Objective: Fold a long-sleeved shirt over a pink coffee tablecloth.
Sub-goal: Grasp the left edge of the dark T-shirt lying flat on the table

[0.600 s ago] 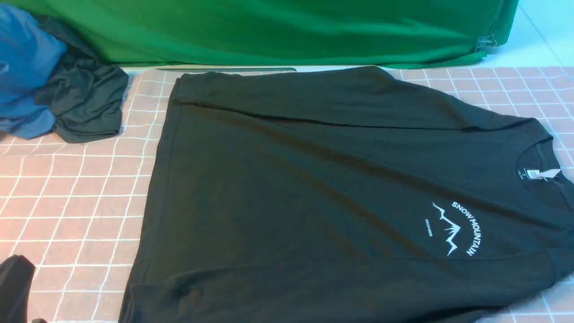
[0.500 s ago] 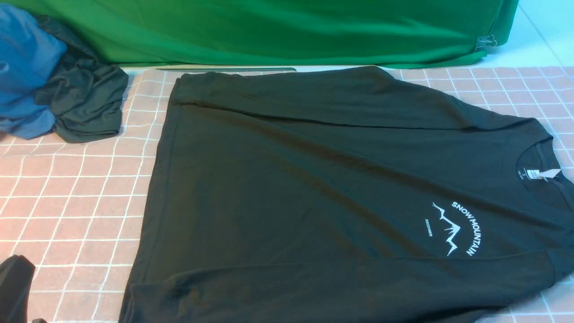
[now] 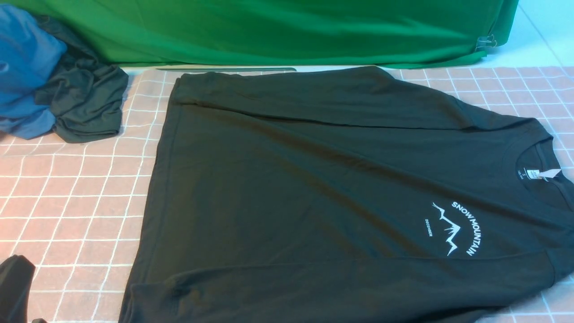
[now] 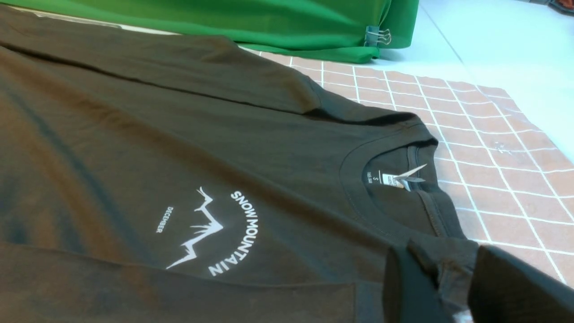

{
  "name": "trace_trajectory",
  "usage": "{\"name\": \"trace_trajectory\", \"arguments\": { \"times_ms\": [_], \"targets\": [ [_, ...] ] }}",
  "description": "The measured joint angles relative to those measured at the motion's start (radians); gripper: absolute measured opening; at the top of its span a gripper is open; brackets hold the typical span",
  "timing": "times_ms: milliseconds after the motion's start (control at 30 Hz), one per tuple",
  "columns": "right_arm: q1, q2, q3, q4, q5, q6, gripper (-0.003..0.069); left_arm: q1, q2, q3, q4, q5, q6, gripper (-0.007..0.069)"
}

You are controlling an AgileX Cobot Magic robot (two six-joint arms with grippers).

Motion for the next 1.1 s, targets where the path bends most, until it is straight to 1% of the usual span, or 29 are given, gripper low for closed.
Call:
{"name": "trace_trajectory", "arguments": {
  "times_ms": [467, 567, 667, 733, 767, 800, 833, 867, 933, 967, 1000, 1033, 1100],
  "targets": [
    [0.0, 0.0, 0.0, 0.0, 0.0, 0.001, 0.0248, 0.0, 0.0, 0.0, 0.008, -0.001, 0.0, 0.0015],
    [0.0, 0.0, 0.0, 0.0, 0.0, 0.001, 0.0248, 0.0, 0.0, 0.0, 0.008, -0.043, 0.0, 0.0015],
    [0.0, 0.0, 0.0, 0.0, 0.0, 0.001, 0.0248, 0.0, 0.0, 0.0, -0.033, -0.117, 0.0, 0.0015],
    [0.0, 0.0, 0.0, 0.0, 0.0, 0.001, 0.0248, 0.0, 0.0, 0.0, -0.089, -0.168, -0.005, 0.0015],
    [0.0, 0.0, 0.0, 0.0, 0.0, 0.001, 0.0248, 0.0, 0.0, 0.0, -0.109, -0.184, -0.014, 0.0015],
    [0.0, 0.0, 0.0, 0.0, -0.005, 0.001, 0.0248, 0.0, 0.0, 0.0, -0.164, -0.209, -0.044, 0.0015],
    [0.0, 0.0, 0.0, 0.0, -0.007, 0.001, 0.0248, 0.0, 0.0, 0.0, -0.172, -0.217, -0.05, 0.0015],
    [0.0, 0.0, 0.0, 0.019, -0.036, 0.026, 0.0248, 0.0, 0.0, 0.0, -0.24, -0.251, -0.124, 0.0015],
    [0.0, 0.0, 0.0, 0.053, -0.073, 0.077, 0.0248, 0.0, 0.0, 0.0, -0.271, -0.274, -0.166, 0.0015],
    [0.0, 0.0, 0.0, 0.093, -0.109, 0.14, 0.0248, 0.0, 0.0, 0.0, -0.283, -0.292, -0.19, 0.0015],
    [0.0, 0.0, 0.0, 0.149, -0.156, 0.25, 0.0248, 0.0, 0.0, 0.0, -0.291, -0.315, -0.213, 0.0015],
    [0.0, 0.0, 0.0, 0.161, -0.178, 0.3, 0.0248, 0.0, 0.0, 0.0, -0.294, -0.322, -0.221, 0.0015],
    [0.0, 0.0, 0.0, 0.197, -0.245, 0.454, 0.0248, 0.0, 0.0, 0.0, -0.301, -0.337, -0.236, 0.0015]
  ]
}}
